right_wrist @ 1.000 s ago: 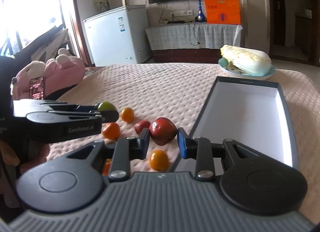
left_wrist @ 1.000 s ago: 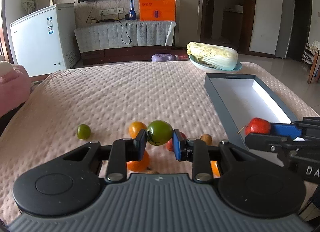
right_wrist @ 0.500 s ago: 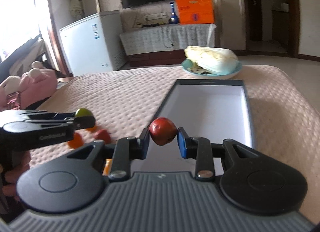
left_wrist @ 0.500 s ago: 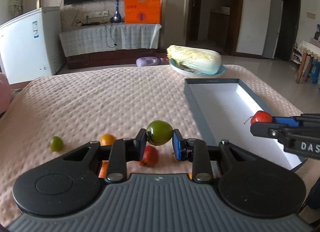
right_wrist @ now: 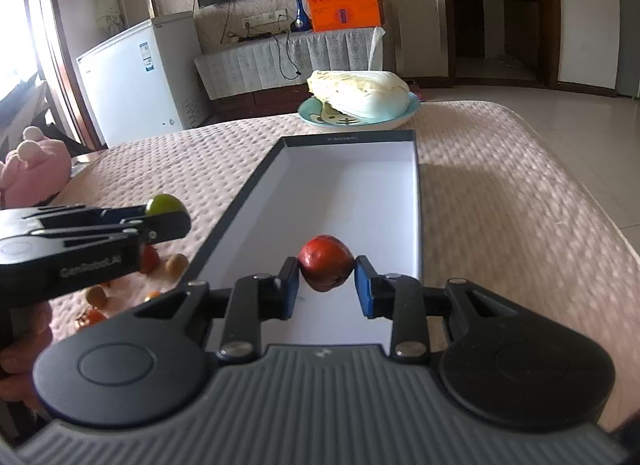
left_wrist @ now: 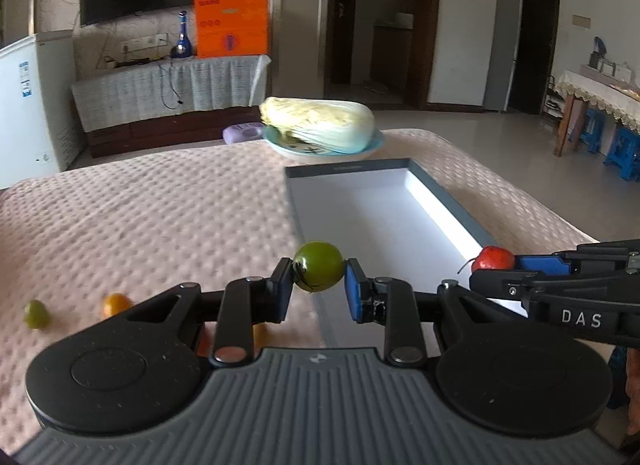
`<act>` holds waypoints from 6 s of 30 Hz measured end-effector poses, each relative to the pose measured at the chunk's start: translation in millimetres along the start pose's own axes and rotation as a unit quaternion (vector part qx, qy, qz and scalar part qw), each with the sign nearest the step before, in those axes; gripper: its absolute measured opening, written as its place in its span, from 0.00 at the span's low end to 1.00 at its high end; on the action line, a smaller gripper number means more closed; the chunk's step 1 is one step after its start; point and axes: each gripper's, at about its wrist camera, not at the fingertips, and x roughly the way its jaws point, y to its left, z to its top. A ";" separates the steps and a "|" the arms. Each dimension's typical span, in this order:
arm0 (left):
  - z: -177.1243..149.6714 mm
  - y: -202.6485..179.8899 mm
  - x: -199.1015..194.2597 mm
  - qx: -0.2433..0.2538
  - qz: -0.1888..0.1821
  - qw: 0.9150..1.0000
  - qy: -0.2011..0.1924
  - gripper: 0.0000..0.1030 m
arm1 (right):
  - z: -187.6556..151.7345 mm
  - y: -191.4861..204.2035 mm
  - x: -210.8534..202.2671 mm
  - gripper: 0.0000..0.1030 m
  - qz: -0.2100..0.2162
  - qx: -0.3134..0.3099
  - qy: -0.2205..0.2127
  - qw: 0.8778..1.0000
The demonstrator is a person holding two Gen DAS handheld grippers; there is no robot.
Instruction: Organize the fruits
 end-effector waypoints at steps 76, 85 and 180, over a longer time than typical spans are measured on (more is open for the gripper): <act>-33.1 90.2 -84.0 -0.032 0.081 0.996 0.004 0.62 | 24.3 23.1 53.6 0.49 -0.048 0.085 -0.036 0.995; -41.0 98.7 -127.6 -0.032 0.102 0.994 0.000 0.62 | 24.0 34.3 39.2 0.49 -0.016 0.073 -0.057 0.996; -69.2 91.7 -63.1 -0.022 0.085 0.993 0.076 0.52 | -17.2 124.9 -10.5 0.38 0.075 -0.059 -0.023 0.995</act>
